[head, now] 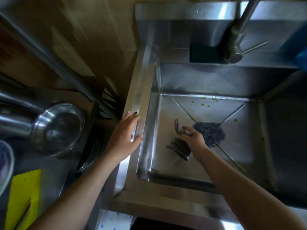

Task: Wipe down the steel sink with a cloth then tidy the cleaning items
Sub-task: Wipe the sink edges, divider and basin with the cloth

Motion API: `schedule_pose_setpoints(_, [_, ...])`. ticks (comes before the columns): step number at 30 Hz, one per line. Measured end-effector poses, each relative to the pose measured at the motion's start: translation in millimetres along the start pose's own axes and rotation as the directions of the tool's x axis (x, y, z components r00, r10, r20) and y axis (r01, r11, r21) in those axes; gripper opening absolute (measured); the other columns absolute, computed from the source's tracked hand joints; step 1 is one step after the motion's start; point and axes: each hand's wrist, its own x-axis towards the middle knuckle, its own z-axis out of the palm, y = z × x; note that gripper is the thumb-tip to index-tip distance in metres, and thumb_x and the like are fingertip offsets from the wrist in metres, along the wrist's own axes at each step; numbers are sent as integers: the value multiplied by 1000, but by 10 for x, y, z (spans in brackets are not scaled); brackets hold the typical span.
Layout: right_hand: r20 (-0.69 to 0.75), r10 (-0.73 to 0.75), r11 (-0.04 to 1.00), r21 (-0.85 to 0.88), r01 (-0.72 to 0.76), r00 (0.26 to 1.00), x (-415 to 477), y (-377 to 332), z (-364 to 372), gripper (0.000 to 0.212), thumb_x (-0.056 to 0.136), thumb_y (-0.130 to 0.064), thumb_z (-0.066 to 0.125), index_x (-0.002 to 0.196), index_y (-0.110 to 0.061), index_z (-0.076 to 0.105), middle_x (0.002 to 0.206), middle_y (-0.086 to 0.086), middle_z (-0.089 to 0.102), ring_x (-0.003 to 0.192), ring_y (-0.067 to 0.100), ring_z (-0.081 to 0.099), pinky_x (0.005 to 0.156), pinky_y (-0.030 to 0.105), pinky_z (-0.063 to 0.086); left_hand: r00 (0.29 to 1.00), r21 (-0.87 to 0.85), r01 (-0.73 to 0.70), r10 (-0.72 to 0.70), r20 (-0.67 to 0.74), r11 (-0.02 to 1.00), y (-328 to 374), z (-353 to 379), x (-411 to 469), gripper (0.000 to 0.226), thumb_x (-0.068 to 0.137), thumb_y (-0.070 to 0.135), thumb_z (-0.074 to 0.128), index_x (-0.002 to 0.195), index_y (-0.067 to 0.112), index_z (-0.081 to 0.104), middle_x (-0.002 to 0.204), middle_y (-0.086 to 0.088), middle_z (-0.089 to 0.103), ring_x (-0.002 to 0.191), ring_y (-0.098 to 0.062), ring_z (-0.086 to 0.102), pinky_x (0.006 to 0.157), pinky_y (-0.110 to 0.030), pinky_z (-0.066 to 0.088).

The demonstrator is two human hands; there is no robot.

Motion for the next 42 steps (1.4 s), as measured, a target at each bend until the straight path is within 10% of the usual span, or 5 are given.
schedule_pose_setpoints(10, [0, -24, 902, 431, 22, 1000, -332, -354, 30, 39, 83, -3, 66, 120, 0, 55, 97, 15, 64, 87, 28, 63, 81, 37, 51, 938, -363, 249, -317, -140, 898, 291, -236, 122, 29, 90, 11, 54, 118, 18, 53, 125, 2, 50, 114, -10, 47, 91, -23, 39])
schedule_pose_setpoints(22, [-80, -87, 793, 598, 117, 993, -301, -624, 311, 37, 86, -1, 57, 124, -4, 55, 104, 18, 64, 91, 31, 61, 76, 35, 50, 969, -312, 56, -128, -212, 948, 40, -451, 633, 3, 87, 16, 61, 89, 18, 62, 107, 6, 53, 100, -7, 51, 83, -19, 35])
schedule_pose_setpoints(32, [-99, -141, 753, 636, 172, 985, 129, -834, 739, 37, 87, 0, 54, 123, -7, 57, 96, 11, 66, 83, 23, 64, 67, 29, 49, 992, -239, -11, -19, -124, 971, 76, -378, 1483, 25, 95, 18, 46, 111, 11, 64, 126, -1, 53, 121, -13, 46, 97, -22, 33])
schedule_pose_setpoints(42, [-161, -189, 806, 539, 246, 969, 627, -1186, 1104, 43, 83, 4, 57, 119, -20, 55, 118, 14, 60, 106, 26, 59, 91, 34, 48, 998, 220, -68, 70, -2, 973, -20, -87, 1968, 46, 100, 20, 26, 146, 20, 22, 157, 5, 10, 144, -12, -4, 115, -26, -1])
